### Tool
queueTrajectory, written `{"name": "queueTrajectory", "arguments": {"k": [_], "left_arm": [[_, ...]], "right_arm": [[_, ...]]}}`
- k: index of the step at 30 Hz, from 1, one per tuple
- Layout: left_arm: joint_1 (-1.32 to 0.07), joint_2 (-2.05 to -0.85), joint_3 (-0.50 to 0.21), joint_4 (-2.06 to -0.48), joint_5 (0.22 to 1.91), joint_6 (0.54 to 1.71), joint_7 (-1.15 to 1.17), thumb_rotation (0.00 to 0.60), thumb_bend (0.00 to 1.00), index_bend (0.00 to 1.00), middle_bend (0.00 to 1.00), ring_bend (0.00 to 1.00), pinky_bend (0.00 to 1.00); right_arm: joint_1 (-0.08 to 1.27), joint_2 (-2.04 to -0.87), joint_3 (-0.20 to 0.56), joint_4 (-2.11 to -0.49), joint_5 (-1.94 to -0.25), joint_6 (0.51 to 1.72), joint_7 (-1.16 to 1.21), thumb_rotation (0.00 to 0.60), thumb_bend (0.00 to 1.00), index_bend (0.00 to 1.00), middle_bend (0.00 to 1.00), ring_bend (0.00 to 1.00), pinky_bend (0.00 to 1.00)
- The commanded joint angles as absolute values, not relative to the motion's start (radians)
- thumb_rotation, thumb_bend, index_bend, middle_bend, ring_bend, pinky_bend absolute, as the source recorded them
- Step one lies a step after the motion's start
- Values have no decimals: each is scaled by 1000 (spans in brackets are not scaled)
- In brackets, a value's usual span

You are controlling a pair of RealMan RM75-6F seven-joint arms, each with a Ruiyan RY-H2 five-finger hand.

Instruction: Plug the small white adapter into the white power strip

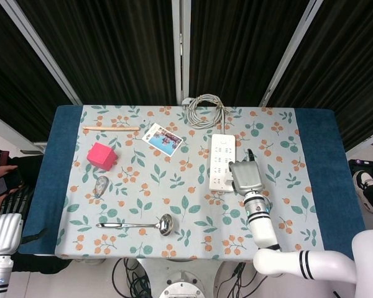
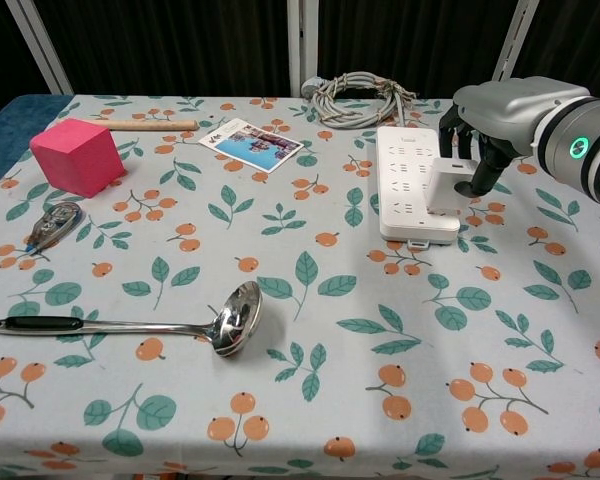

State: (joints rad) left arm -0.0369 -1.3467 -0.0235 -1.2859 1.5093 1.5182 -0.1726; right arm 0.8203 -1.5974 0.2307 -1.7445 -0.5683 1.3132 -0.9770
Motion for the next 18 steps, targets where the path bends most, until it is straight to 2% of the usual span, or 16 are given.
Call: {"name": "queueTrajectory", "arguments": {"k": [1, 18], "left_arm": [[-36, -1348, -24, -1282, 1508, 1519, -176, 600, 0, 60, 0, 0, 0], [-34, -1360, -21, -1261, 1507, 1515, -192, 600, 0, 60, 0, 0, 0]], "right_arm": [[822, -1599, 230, -1744, -568, 1314, -977, 600, 743, 806, 665, 422, 0], [842, -1630, 214, -1718, -555, 1330, -1007, 600, 743, 806, 664, 423, 0]]}}
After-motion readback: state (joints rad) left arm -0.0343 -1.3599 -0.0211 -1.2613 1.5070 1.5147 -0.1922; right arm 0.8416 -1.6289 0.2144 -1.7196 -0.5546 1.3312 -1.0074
